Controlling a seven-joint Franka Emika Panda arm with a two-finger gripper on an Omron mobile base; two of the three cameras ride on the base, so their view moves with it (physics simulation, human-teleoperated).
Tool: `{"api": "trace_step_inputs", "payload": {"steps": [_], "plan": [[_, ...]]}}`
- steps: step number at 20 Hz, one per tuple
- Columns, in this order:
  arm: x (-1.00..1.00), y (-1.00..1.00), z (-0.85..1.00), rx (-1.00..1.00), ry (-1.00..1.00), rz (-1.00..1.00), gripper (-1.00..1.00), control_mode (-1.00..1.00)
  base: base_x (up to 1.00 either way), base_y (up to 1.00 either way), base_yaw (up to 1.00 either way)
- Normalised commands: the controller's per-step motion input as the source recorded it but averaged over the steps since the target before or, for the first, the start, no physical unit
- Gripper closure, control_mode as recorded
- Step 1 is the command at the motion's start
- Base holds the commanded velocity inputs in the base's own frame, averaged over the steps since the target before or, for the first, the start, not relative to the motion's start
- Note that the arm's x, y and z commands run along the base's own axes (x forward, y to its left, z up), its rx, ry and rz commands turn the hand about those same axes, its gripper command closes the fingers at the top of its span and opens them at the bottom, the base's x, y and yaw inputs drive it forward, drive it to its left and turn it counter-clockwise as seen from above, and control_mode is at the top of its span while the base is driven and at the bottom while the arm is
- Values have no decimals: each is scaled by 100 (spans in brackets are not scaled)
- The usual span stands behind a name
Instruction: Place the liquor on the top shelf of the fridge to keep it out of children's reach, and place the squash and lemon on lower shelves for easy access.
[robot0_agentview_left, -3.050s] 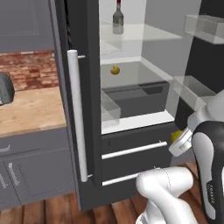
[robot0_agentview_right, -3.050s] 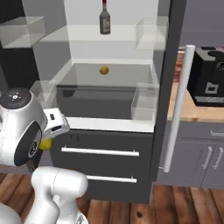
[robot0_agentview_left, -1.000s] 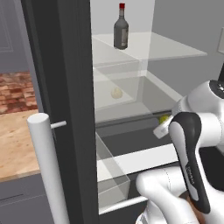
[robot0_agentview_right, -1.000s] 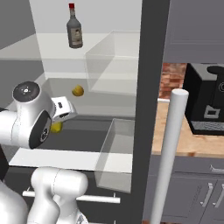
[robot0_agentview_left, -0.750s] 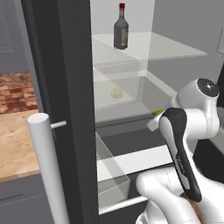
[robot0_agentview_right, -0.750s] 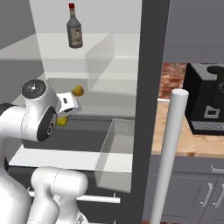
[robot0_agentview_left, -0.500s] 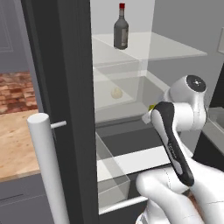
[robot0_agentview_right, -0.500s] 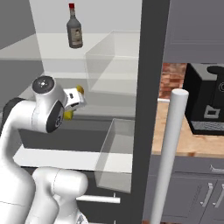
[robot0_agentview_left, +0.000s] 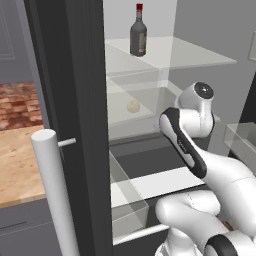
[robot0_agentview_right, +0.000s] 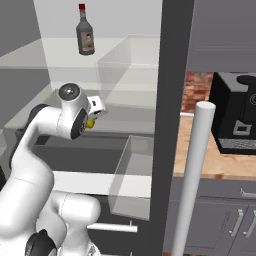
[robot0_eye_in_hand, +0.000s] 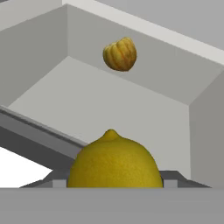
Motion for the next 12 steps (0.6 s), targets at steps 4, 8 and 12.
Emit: {"api": "trace_step_inputs", "payload": {"steps": [4,8,12], "plan": [[74,0,-36,0,0,0,100,-100,0,0,0],[72,0,-38,0,0,0,100,-100,0,0,0],[76,0,-32,0,0,0,100,-100,0,0,0]]}}
